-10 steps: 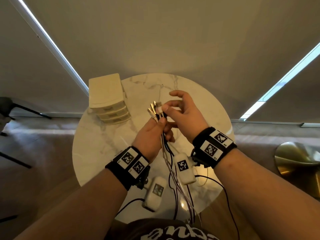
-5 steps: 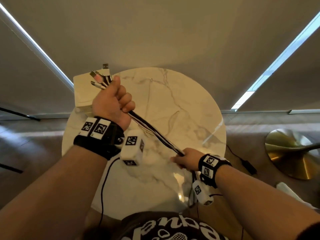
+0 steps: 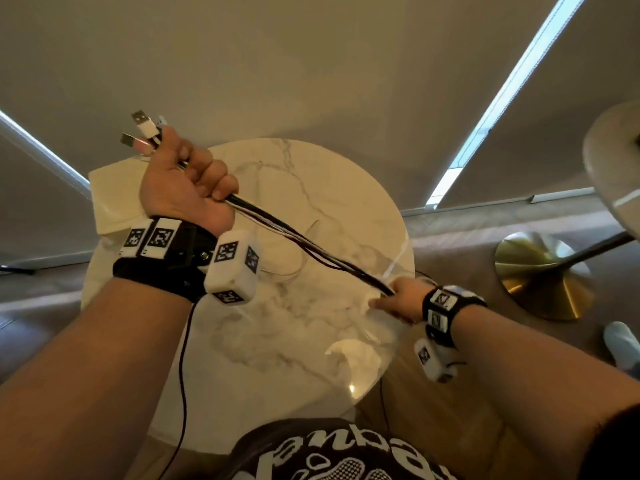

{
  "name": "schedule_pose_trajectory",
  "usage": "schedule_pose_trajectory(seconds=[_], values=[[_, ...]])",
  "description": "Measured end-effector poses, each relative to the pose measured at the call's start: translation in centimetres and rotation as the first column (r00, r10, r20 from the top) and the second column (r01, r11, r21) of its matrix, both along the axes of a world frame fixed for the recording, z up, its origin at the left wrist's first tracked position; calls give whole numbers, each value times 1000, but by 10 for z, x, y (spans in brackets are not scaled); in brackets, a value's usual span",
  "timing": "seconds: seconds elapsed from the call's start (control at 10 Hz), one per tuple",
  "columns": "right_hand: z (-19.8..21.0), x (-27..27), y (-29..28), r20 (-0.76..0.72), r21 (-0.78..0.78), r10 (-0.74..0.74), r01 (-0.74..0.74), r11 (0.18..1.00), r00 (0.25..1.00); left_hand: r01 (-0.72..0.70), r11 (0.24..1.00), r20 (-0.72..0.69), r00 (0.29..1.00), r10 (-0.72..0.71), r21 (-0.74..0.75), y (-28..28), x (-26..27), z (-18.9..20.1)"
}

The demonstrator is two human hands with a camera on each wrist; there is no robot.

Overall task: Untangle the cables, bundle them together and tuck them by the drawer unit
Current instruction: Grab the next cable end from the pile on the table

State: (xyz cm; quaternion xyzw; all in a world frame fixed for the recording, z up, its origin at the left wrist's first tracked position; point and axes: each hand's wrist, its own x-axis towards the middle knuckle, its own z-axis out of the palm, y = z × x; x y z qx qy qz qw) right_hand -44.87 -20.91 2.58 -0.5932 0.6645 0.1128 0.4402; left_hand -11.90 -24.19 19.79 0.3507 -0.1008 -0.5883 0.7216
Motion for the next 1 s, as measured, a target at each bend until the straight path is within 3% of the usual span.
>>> schedule_pose_trajectory(seconds=[0.2,0.3,0.4,0.5,0.6,0.8,0.9,1.0], values=[[-37,-47,43,-125,70,76,-67,995,989,-38,998,-7,999,38,56,0,-3,-8],[-46,-61,44,-226,-15,44,-48,999,973,-94,994,1,996,94,62,-2,-3,-6],[-45,-65,37,-104,-206,-98,75,976,990,-126,990,18,992,125,55,-4,4,-4],[-44,-64,33,9,-242,-154,151,958,988,-142,989,-12,990,143,41,-6,25,-3],[-52,-63,34,-114,-96,-9,-2,995,993,-205,973,-106,971,216,102,-4,47,1],[-59,-54,35,-273,69,134,-120,990,953,-294,950,-79,950,303,107,12,68,-2],[-42,-27,18,-209,140,184,-157,978,961,-274,962,-85,958,274,2,17,69,-5],[-7,7,4,-271,187,303,-258,948,914,-303,953,-5,953,303,13,23,53,6]])
